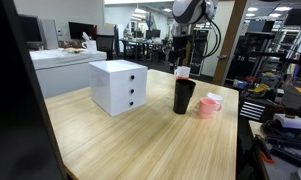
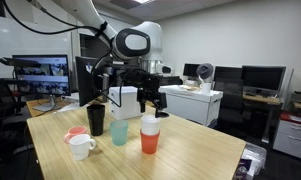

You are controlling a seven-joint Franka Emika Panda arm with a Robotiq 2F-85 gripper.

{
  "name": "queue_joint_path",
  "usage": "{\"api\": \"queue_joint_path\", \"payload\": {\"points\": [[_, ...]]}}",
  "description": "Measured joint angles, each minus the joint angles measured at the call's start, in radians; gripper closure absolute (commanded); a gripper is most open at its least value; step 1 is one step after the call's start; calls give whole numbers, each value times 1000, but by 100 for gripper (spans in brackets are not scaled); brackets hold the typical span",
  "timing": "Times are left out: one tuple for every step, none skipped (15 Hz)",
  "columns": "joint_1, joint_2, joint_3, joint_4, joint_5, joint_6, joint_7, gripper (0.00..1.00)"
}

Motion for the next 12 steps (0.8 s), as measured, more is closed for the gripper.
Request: {"api": "queue_joint_path", "payload": {"points": [[0,0,3,1,-1,0,0,0],[0,0,8,3,-1,0,0,0],[1,-2,13,6,-3,0,0,0],[7,-4,15,7,-25,0,10,0],[11,-5,17,7,-40,0,13,0],[18,-6,19,7,-61,0,20,0],[23,-6,19,7,-76,0,28,0],[28,-6,20,6,-93,0,37,0],[31,-6,20,6,-109,-2,46,0],[34,-6,19,5,-125,-6,56,0],[35,-7,19,5,-139,-15,69,0],[36,-9,18,5,-158,-31,89,0]]}}
